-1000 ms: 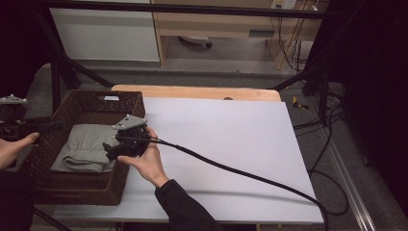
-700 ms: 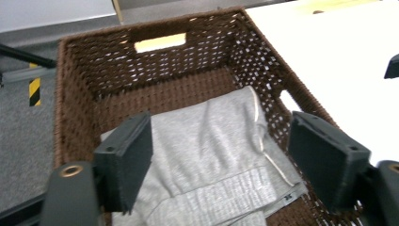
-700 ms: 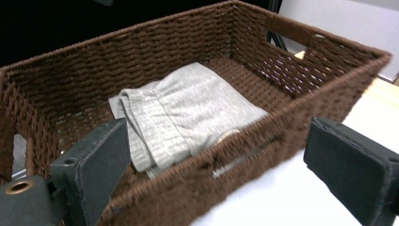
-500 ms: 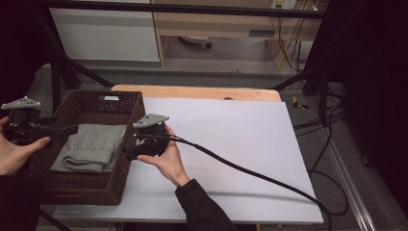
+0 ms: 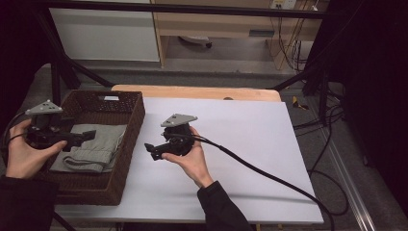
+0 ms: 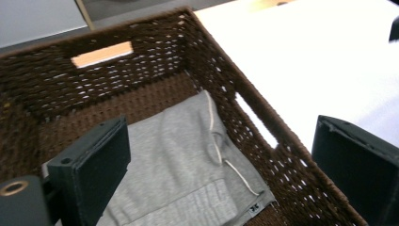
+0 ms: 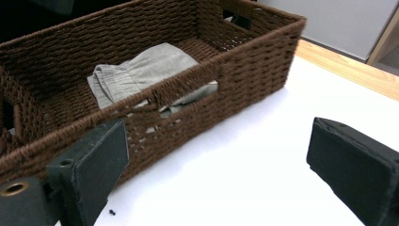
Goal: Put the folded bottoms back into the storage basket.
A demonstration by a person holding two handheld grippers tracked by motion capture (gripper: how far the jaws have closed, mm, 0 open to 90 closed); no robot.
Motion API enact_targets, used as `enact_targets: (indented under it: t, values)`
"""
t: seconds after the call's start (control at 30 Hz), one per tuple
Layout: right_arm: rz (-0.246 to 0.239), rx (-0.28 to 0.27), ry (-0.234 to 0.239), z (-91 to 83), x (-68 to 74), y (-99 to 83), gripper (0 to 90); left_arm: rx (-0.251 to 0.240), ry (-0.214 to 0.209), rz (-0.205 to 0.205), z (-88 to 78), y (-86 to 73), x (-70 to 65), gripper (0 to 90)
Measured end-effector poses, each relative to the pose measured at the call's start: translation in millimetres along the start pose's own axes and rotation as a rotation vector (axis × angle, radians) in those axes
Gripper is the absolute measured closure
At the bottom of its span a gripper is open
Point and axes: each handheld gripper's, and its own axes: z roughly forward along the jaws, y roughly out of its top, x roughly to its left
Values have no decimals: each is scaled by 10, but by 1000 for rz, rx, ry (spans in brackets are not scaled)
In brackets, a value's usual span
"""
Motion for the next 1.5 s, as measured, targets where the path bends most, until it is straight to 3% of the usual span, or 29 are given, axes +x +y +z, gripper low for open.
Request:
enact_targets:
  t: [0.37,1.0,1.5]
  values:
    - [23,4,-29,-301,-305,-249,61,4,-44,38,224,-23,-261,47]
    - [62,6,-78,-804,-763,-641,48,32,-111,94,545,-146,-598,47]
    - [102,18,-124,-1261,-1135,-1047,37,55,-137,115,709,-274,-739,47]
